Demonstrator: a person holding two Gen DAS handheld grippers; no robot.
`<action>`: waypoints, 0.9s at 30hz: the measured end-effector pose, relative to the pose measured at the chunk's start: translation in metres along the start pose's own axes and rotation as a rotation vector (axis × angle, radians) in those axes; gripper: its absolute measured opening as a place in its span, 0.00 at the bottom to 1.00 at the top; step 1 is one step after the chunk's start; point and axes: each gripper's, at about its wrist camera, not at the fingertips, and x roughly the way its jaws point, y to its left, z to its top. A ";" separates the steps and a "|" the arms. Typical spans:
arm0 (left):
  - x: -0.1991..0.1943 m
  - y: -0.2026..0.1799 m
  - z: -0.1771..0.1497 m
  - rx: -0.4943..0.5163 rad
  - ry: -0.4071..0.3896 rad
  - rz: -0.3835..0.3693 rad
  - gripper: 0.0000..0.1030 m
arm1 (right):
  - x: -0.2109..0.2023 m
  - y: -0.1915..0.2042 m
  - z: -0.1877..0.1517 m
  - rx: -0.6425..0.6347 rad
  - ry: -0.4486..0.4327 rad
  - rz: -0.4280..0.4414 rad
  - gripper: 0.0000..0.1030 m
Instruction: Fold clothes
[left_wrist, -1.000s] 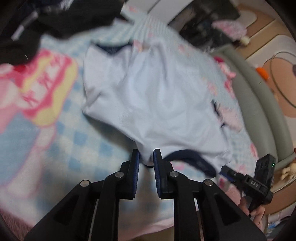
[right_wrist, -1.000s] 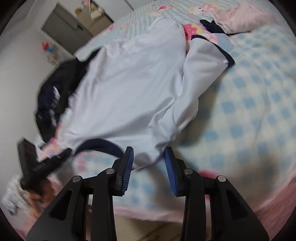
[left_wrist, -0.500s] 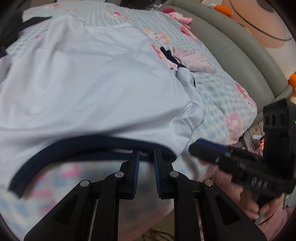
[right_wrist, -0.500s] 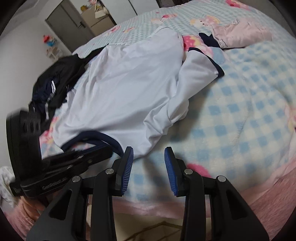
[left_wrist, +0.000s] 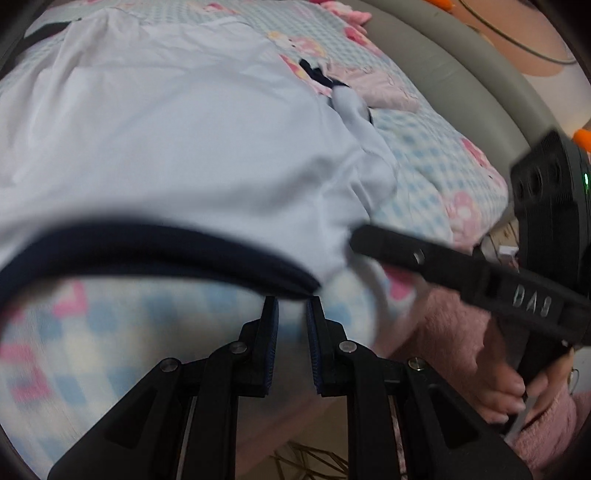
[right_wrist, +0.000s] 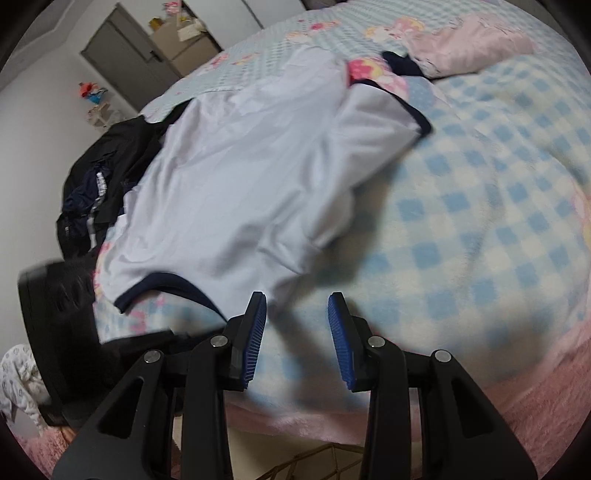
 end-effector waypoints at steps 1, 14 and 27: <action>-0.002 -0.001 -0.003 0.000 -0.002 -0.014 0.17 | 0.003 0.003 0.001 -0.014 0.000 0.006 0.35; -0.070 0.054 -0.014 -0.210 -0.182 -0.071 0.32 | 0.018 -0.006 -0.014 -0.025 0.013 -0.005 0.38; -0.127 0.181 -0.028 -0.563 -0.364 -0.058 0.44 | 0.008 -0.011 0.004 0.083 -0.037 0.054 0.49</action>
